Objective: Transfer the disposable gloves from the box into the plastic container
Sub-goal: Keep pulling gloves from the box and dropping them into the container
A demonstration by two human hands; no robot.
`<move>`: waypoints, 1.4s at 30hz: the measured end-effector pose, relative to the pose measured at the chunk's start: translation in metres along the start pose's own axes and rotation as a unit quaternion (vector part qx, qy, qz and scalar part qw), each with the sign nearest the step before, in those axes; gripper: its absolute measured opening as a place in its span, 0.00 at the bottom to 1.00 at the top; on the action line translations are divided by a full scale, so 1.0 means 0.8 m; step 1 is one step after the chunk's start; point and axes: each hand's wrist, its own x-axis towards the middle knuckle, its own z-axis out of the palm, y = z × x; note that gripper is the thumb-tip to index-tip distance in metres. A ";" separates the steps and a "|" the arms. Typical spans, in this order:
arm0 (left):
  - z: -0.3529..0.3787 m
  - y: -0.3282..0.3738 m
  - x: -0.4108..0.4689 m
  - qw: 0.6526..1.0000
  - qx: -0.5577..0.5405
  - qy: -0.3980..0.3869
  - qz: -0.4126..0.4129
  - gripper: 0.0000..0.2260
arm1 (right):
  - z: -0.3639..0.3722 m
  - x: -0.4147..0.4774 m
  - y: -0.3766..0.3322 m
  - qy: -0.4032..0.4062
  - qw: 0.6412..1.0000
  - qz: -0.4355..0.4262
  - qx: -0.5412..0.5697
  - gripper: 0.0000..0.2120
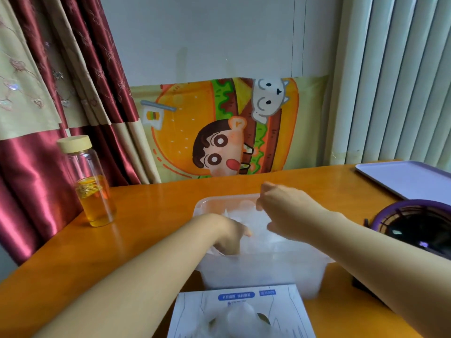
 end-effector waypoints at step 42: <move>0.131 0.003 -0.153 0.959 -0.182 0.211 0.042 0.24 | 0.007 -0.129 -0.074 -0.114 0.938 -0.091 0.314 0.08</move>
